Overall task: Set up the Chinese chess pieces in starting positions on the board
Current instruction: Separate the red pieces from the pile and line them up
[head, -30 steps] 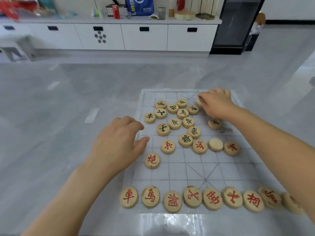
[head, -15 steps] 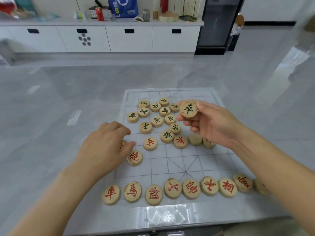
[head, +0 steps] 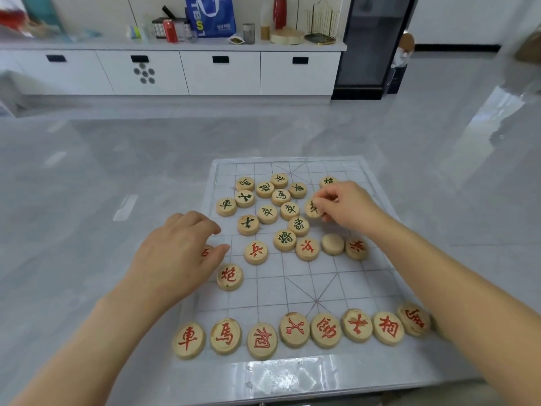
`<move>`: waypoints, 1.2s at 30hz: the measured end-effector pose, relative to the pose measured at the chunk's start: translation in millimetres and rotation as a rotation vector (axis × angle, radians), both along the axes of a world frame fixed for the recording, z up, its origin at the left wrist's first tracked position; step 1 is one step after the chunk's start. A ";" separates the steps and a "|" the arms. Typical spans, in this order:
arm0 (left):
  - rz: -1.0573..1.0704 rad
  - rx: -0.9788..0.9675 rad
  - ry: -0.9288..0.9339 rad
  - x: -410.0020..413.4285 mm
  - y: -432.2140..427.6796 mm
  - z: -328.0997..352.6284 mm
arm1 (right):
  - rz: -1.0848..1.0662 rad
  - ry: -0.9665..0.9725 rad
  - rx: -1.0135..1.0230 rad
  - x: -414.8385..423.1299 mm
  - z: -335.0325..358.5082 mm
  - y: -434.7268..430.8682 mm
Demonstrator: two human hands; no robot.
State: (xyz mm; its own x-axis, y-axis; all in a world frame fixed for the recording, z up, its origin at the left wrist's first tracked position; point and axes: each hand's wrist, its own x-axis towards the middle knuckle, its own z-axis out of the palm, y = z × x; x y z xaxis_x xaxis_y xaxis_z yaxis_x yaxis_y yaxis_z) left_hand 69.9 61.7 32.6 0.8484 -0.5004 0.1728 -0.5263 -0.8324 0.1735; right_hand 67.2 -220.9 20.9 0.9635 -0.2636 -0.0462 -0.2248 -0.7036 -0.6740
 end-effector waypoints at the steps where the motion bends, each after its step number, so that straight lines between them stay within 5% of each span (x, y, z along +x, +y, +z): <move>1: 0.001 -0.008 -0.003 0.8 0.7 0.2 | 0.045 0.058 -0.121 3.2 -4.4 -0.5; 3: 0.008 -0.024 -0.007 2.1 2.4 0.8 | 0.062 0.048 -0.315 3.6 -6.1 -2.5; 6: 0.015 -0.026 -0.014 2.8 4.5 1.6 | 0.133 -0.008 -0.331 -10.3 3.6 -11.1; 12: 0.008 -0.039 -0.025 2.2 4.0 4.6 | 0.374 0.235 -0.492 -47.3 -0.4 -13.7; 20: 0.018 -0.025 -0.009 2.6 5.1 2.1 | 0.100 -0.083 0.351 -68.3 0.7 -12.5; 36: 0.048 0.028 0.030 7.7 6.9 -1.5 | 0.179 0.026 0.433 -80.9 0.2 -11.0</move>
